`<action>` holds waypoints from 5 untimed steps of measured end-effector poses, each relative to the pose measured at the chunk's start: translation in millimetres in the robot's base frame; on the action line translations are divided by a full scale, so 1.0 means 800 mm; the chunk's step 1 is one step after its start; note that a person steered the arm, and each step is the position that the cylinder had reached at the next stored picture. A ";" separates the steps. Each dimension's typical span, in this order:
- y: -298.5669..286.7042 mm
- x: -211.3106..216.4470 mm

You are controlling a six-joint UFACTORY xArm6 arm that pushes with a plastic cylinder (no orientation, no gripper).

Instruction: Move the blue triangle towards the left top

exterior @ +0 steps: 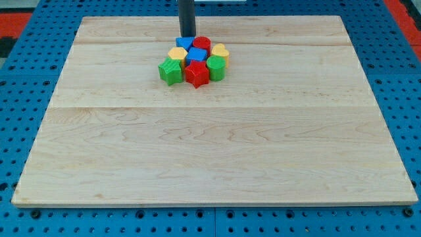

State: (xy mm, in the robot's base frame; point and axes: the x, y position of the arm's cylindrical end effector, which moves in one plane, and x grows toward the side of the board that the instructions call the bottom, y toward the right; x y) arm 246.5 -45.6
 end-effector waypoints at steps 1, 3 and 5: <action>-0.014 -0.001; -0.056 0.000; -0.011 0.063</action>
State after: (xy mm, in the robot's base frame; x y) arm 296.6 -54.0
